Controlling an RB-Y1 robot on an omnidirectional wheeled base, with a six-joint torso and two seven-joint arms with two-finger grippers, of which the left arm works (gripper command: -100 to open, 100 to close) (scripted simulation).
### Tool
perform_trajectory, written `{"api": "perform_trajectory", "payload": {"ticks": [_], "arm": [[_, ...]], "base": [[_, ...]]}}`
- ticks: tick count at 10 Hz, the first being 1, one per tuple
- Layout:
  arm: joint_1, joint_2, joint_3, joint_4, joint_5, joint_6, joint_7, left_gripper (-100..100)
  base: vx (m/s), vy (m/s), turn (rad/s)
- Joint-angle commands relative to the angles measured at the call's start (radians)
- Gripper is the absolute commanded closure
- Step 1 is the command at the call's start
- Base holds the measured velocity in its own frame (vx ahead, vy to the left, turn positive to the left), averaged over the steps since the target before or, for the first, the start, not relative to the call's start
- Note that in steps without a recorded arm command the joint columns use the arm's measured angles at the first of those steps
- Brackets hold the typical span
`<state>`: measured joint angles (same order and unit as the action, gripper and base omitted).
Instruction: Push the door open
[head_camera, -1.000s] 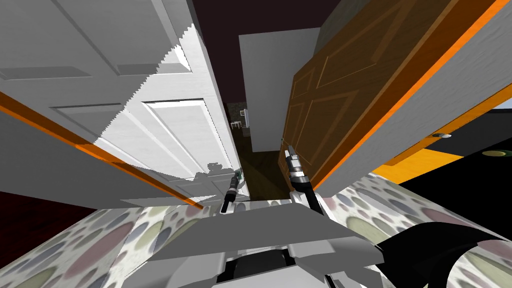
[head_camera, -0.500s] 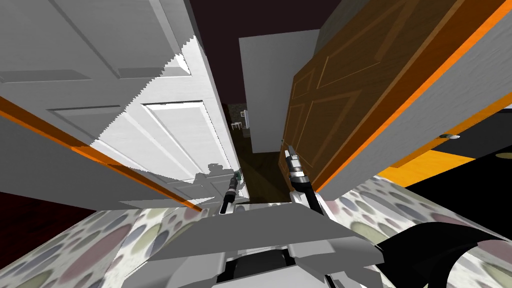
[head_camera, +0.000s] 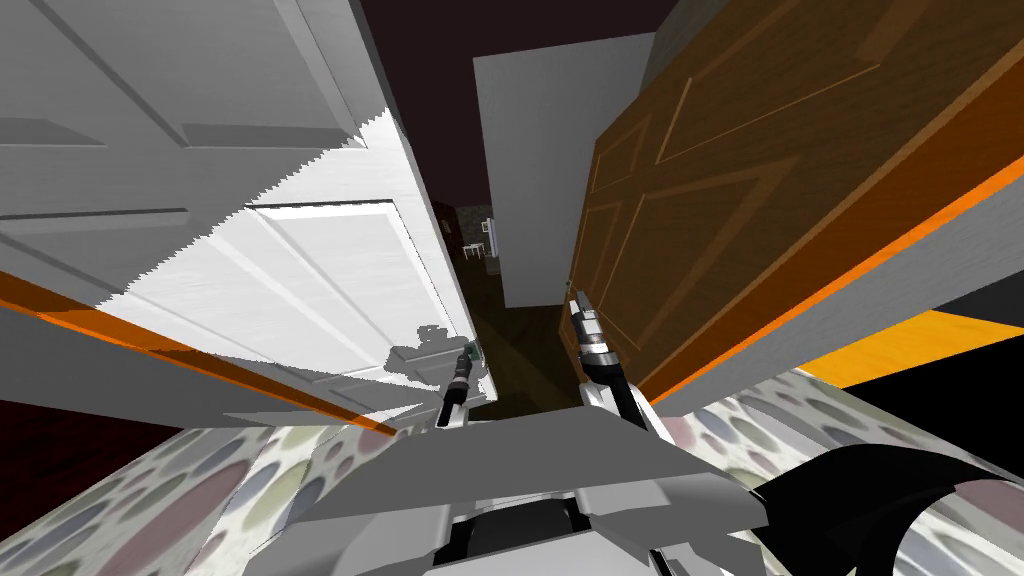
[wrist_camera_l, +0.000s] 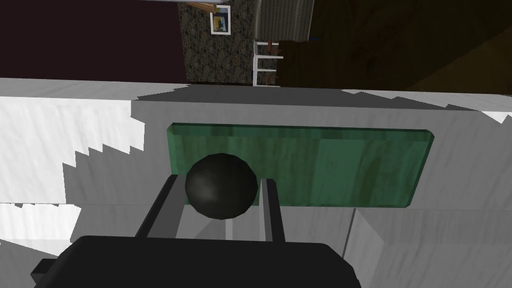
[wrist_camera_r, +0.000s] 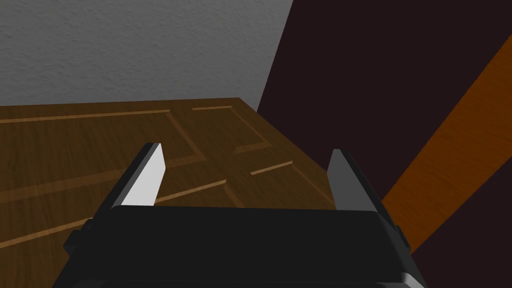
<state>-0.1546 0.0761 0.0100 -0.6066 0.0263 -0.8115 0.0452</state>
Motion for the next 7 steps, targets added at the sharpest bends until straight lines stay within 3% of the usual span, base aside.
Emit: {"api": "perform_trajectory", "payload": {"ticks": [1,2,7], "arm": [[0.011,0.013,0.026,-0.023,0.012,0.007,-0.01,100],[0.011,0.013,0.026,-0.023,0.012,0.007,-0.01,100],[0.01,0.025,0.088,-0.018,0.046,0.009,-0.032,100]], "base": [[0.178,-0.071,0.042],[0.135,-0.05,0.046],[0.186,-0.056,0.086]]}}
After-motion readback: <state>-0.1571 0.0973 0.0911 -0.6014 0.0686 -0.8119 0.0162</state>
